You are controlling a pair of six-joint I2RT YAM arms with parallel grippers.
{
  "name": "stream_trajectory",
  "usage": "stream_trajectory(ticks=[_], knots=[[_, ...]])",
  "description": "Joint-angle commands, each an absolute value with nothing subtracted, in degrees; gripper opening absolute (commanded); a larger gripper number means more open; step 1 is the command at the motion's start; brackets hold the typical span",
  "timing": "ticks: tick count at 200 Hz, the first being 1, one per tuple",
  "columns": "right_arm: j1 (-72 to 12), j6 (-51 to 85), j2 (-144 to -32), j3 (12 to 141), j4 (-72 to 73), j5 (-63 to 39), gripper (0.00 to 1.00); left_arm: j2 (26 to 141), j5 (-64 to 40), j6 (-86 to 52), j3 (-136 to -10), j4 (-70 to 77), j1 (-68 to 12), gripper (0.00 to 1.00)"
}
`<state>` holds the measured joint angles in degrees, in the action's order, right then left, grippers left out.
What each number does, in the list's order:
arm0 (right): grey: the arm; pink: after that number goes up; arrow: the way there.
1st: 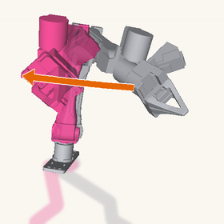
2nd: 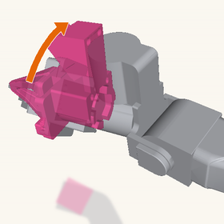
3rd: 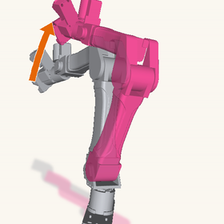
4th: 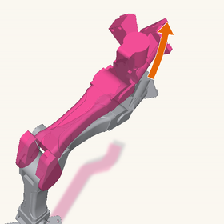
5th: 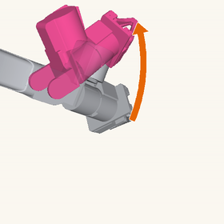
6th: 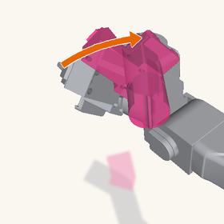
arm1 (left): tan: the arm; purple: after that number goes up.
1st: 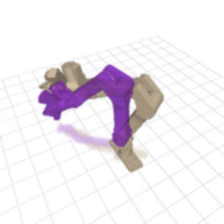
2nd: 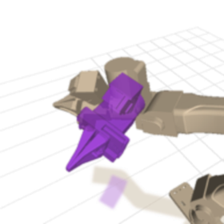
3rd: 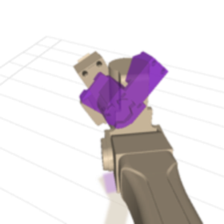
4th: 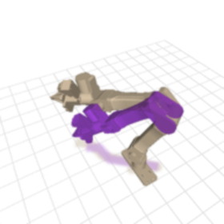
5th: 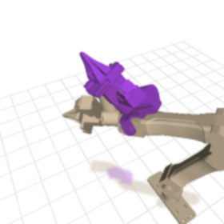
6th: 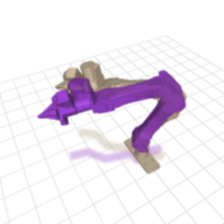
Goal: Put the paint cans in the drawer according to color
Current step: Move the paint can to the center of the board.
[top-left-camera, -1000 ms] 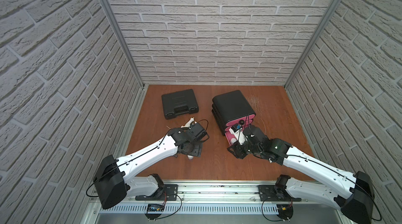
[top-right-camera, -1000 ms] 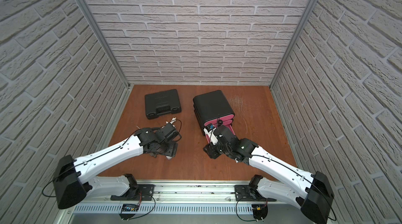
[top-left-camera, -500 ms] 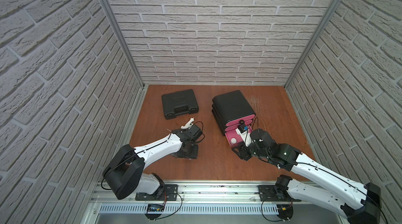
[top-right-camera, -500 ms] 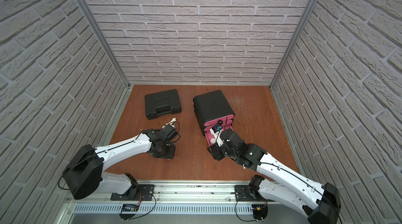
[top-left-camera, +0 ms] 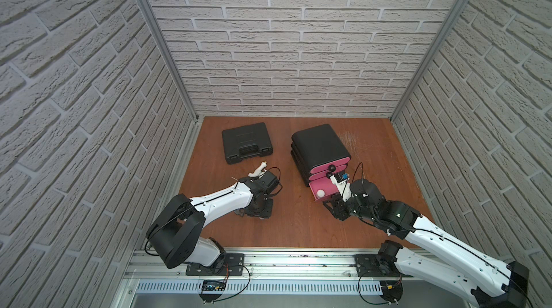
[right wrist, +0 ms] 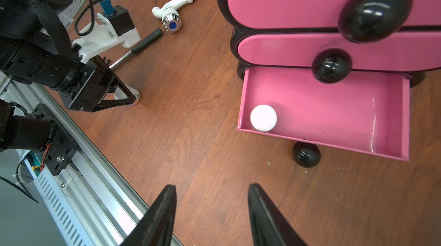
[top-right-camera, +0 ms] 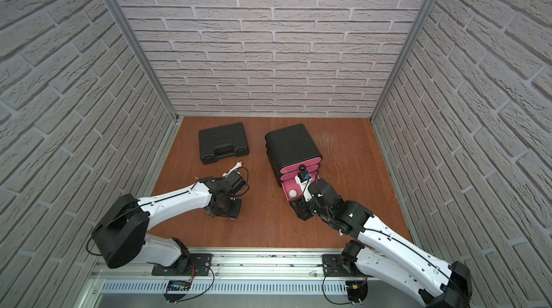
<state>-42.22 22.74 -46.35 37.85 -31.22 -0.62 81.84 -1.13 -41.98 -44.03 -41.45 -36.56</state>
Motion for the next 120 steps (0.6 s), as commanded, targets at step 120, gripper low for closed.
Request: stream_trajectory(ticks=[120], knots=[[-38.75, 25.30, -45.97, 39.56, -39.59, 4.93, 0.51, 98.54, 5.21, -29.75, -68.99, -45.85, -56.09, 0.37]])
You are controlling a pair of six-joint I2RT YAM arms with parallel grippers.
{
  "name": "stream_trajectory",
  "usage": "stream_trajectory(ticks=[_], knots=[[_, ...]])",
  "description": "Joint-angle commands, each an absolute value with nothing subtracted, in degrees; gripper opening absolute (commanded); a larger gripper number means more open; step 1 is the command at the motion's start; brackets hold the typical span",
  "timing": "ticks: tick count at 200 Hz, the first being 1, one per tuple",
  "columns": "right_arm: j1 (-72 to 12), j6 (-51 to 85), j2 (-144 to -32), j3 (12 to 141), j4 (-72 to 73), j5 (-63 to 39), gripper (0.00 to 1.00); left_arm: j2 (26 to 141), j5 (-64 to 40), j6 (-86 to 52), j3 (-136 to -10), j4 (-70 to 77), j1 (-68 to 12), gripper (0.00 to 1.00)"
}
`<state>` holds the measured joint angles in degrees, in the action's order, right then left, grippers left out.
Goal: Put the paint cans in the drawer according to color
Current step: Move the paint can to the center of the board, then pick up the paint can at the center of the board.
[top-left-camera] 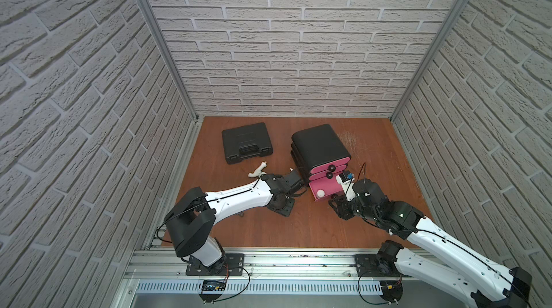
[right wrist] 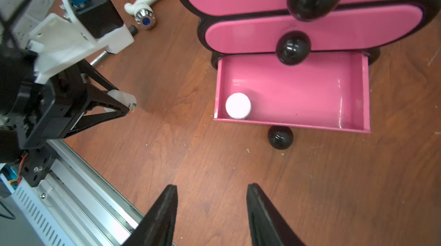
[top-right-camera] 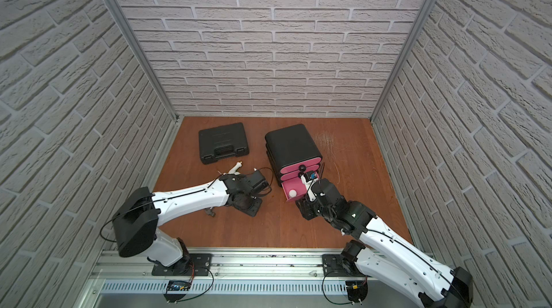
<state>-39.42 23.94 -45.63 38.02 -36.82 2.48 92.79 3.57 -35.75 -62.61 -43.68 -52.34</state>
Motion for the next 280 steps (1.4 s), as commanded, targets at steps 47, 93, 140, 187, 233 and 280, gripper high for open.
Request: stream_trajectory(ticks=[47, 93, 140, 187, 233, 280], knots=[[-37.63, 25.91, -44.44, 40.39, -42.26, 6.03, 0.50, 110.21, 4.34, -23.25, -79.67, -48.32, -60.73, 0.42], [-36.98, 26.38, -42.92, 40.52, -43.68, 6.63, 0.51, 112.24, 1.79, -22.92, -79.74, -45.75, -60.55, 0.62], [-36.83, 25.68, -41.98, 41.09, -43.88, 5.78, 0.51, 102.69, 3.95, -26.32, -75.10, -42.18, -58.45, 0.71], [-36.80, 23.52, -42.39, 41.79, -42.64, 1.75, 0.51, 78.46, 2.05, -33.59, -55.55, -25.98, -51.26, 0.73], [-40.49, 20.62, -50.97, 44.65, -40.71, -2.08, 0.52, 61.07, 2.76, -42.65, -44.64, -24.23, -38.55, 0.72], [-50.47, 21.82, -62.14, 47.12, -36.98, 0.89, 0.54, 57.08, 3.50, -49.50, -41.92, -25.21, -32.00, 0.71]])
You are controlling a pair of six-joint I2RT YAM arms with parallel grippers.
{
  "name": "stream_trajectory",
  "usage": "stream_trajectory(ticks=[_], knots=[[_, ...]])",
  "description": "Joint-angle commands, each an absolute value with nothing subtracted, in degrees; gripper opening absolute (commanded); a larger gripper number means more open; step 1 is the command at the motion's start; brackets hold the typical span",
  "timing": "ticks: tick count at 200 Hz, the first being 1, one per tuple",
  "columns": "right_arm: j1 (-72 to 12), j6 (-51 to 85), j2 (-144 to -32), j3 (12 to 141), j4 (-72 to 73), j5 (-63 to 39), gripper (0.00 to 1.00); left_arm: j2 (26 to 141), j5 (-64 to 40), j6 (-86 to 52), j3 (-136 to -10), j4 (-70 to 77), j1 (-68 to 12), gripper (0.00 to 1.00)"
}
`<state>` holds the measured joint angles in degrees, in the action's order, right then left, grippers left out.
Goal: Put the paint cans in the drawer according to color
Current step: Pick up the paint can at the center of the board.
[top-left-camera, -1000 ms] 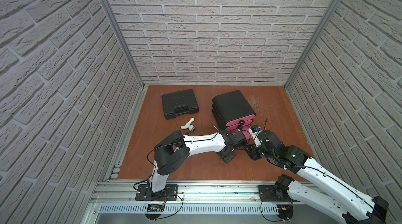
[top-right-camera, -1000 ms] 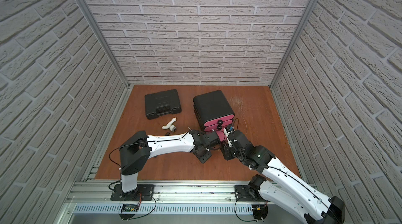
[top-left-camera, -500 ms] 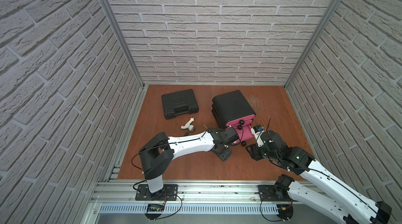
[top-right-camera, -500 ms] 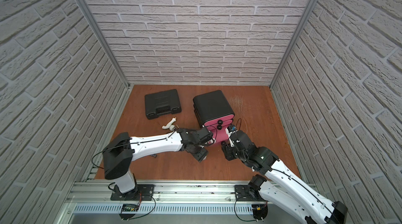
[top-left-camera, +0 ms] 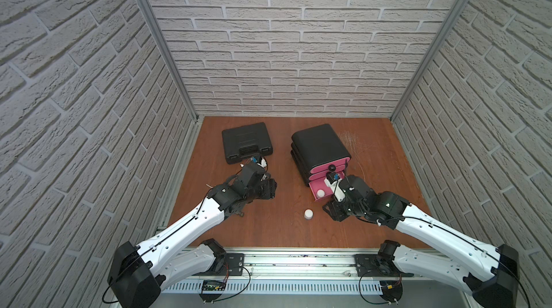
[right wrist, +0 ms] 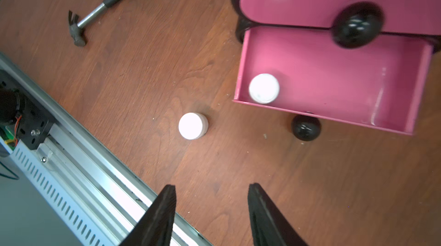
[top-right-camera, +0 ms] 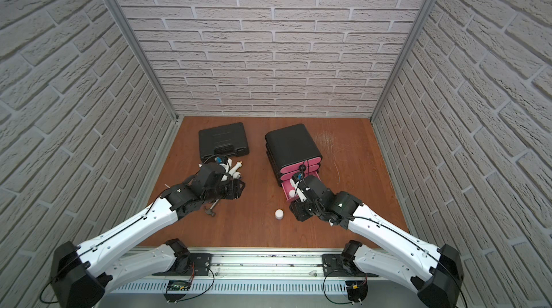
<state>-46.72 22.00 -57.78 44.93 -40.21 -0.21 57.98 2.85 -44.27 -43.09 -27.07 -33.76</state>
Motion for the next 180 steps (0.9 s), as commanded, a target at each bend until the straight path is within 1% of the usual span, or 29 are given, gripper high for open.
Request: stream_trajectory(ticks=[1, 39, 105, 151, 180], knots=[[-50.64, 21.81, -62.49, 47.20, -36.99, 1.02, 0.54, 57.15, 3.51, -49.62, -41.88, -25.26, -32.00, 0.70], [-55.23, 22.77, -70.59, 48.29, -36.55, 3.72, 0.57, 59.44, 3.94, -53.35, -42.09, -25.75, -31.51, 0.71], [-55.85, 23.87, -81.84, 51.60, -34.73, 5.91, 0.60, 63.05, 2.27, -55.47, -42.65, -24.52, -31.16, 0.71], [-55.86, 22.86, -89.93, 56.33, -36.98, 7.17, 0.60, 62.00, 3.15, -55.64, -42.55, -25.43, -31.04, 0.71], [-55.85, 22.85, -91.96, 58.17, -38.09, 8.38, 0.60, 60.95, 3.67, -55.47, -42.56, -26.69, -31.08, 0.71]])
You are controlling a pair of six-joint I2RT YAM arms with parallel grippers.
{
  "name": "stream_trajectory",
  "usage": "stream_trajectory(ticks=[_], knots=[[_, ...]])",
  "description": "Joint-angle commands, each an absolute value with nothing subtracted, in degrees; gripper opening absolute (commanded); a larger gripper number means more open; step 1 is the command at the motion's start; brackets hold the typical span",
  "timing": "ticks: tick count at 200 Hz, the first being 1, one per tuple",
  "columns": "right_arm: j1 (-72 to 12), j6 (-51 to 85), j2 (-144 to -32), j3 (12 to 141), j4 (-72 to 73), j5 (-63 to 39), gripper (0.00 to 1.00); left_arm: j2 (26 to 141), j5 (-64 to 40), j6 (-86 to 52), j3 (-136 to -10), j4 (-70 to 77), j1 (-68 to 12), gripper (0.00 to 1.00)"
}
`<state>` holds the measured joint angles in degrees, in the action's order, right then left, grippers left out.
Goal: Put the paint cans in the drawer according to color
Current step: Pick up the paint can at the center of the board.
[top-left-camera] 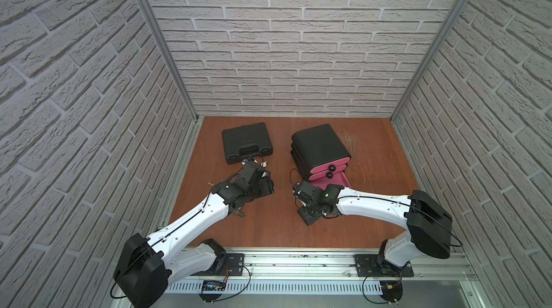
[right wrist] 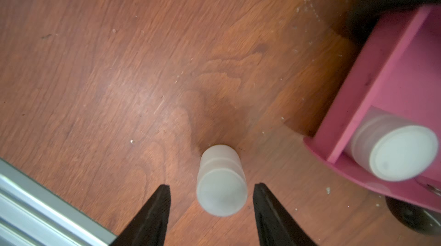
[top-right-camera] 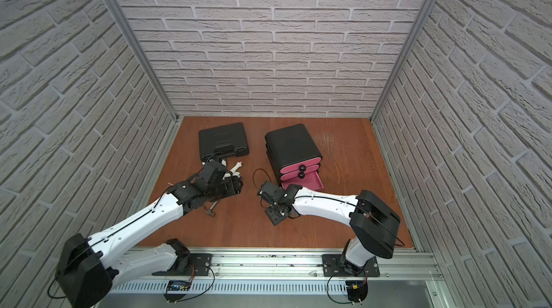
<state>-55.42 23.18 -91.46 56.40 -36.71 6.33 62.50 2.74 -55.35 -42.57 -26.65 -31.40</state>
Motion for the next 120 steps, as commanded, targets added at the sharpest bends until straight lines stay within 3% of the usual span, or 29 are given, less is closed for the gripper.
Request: stream_trajectory(ticks=[1, 120], knots=[[-55.83, 22.85, -92.04, 58.22, -38.07, 8.45, 0.60, 60.93, 3.68, -55.47, -42.51, -26.70, -31.05, 0.71], [-55.48, 25.47, -94.82, 58.51, -38.88, 8.18, 0.50, 60.53, 3.84, -55.46, -42.27, -27.51, -31.00, 0.71]])
